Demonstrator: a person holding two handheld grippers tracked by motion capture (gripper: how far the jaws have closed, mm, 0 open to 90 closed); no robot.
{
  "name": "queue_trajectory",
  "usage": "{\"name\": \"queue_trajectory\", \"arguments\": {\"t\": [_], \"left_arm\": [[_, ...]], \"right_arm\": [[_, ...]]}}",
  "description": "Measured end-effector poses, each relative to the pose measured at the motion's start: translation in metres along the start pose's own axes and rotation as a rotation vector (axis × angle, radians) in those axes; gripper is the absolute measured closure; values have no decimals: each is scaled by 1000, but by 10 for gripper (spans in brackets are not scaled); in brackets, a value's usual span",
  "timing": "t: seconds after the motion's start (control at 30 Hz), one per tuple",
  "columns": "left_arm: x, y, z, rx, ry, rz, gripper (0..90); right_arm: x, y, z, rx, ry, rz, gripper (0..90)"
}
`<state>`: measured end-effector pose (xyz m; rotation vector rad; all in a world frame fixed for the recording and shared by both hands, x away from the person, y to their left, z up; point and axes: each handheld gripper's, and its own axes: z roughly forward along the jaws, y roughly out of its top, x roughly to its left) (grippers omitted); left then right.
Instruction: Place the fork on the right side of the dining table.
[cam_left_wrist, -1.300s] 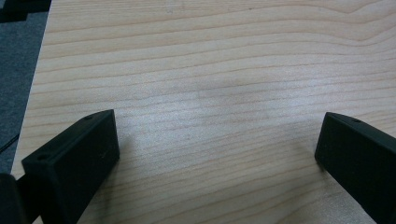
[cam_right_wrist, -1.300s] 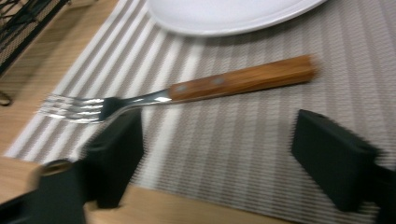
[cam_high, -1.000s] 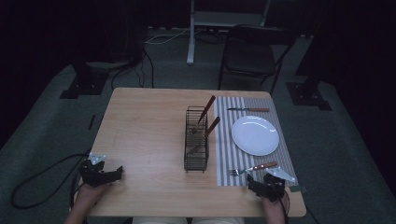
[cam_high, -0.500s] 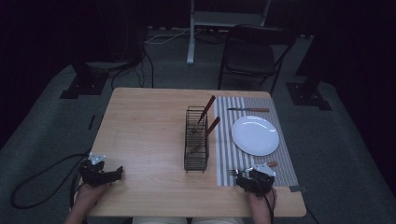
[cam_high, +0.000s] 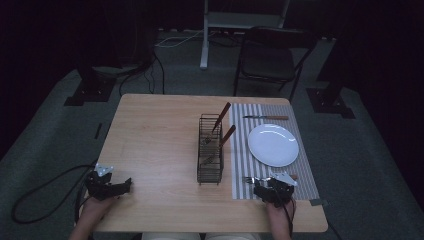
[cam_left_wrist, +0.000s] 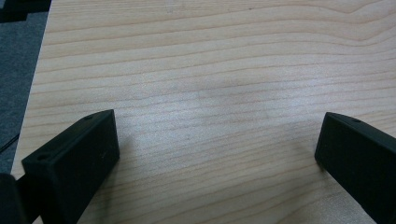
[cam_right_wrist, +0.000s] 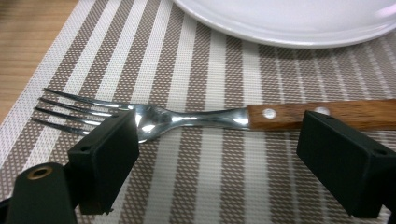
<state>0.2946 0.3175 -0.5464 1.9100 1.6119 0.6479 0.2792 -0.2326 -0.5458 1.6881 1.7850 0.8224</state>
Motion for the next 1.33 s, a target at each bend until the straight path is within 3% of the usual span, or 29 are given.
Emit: {"name": "queue_trajectory", "arguments": {"t": [0.23, 0.4, 0.53, 0.73, 1.33], "left_arm": [[0, 0, 0, 0, 0, 0, 1], [0, 0, 0, 0, 0, 0, 1], [0, 0, 0, 0, 0, -2, 1], [0, 0, 0, 0, 0, -2, 1], [-9, 0, 0, 0, 64, -72, 1]], "right_arm": [[-19, -7, -9, -8, -2, -22, 127], [-40, -12, -14, -3, 24, -5, 133], [-55, -16, -20, -31, 43, 12, 136], [-73, -24, -25, -12, 61, 32, 136], [-81, -25, -26, -10, 54, 82, 138]]}}
